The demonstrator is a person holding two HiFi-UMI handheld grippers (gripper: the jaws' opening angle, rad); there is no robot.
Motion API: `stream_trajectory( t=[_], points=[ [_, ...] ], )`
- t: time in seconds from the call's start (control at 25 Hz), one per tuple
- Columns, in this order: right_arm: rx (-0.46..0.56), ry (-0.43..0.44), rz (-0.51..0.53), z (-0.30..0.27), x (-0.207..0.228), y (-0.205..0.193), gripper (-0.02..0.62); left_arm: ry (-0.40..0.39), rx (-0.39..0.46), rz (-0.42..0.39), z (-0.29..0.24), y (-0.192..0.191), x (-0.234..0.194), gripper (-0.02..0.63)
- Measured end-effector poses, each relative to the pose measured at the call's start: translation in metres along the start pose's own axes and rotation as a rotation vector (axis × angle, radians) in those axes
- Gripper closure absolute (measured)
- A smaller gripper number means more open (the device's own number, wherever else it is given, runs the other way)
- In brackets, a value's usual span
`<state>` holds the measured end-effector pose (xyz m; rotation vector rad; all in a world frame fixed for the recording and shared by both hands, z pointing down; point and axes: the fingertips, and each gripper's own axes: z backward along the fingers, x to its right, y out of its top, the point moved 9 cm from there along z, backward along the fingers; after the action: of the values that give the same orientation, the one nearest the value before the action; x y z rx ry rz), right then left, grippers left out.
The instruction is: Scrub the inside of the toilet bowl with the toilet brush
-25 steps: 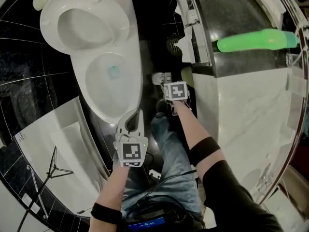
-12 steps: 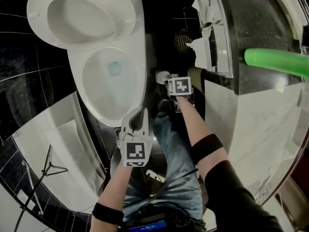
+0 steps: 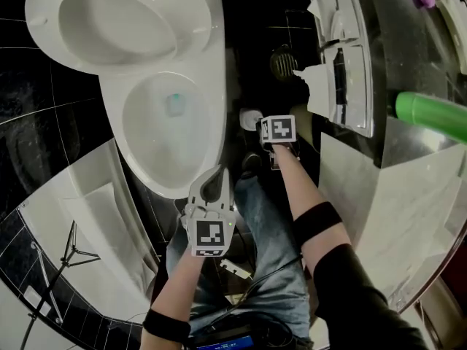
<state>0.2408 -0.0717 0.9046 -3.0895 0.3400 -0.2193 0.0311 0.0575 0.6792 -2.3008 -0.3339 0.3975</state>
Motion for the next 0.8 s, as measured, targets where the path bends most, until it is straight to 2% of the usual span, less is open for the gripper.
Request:
stream_trajectory(
  t=[0.16,0.32,0.44,0.56,0.68,0.8],
  points=[
    [-0.031,0.033,-0.003,-0.008,-0.001,-0.001,0.257,0.012,-0.007,0.037,-0.005,-0.005,-0.003,0.607],
    [-0.03,0.053,0.002,-0.014,-0.005,0.0,0.347,0.013,-0.009,0.03,-0.008,-0.008,-0.006,0.607],
    [0.005,0.037,0.031,-0.015,-0.005,0.005,0.367,0.026,-0.013,0.049,-0.008,-0.008,-0.007,0.607],
    [-0.024,-0.007,0.043,-0.014,0.0,0.002,0.373,0.028,-0.016,0.045,-0.008,-0.009,-0.009,0.607],
    [-0.034,0.009,0.026,-0.012,-0.004,-0.002,0.376,0.021,-0.011,0.029,-0.008,-0.011,-0.01,0.607],
    [-0.017,-0.009,0.06,-0.01,-0.005,-0.001,0.376,0.022,-0.007,0.035,-0.005,-0.01,-0.011,0.607]
  ],
)
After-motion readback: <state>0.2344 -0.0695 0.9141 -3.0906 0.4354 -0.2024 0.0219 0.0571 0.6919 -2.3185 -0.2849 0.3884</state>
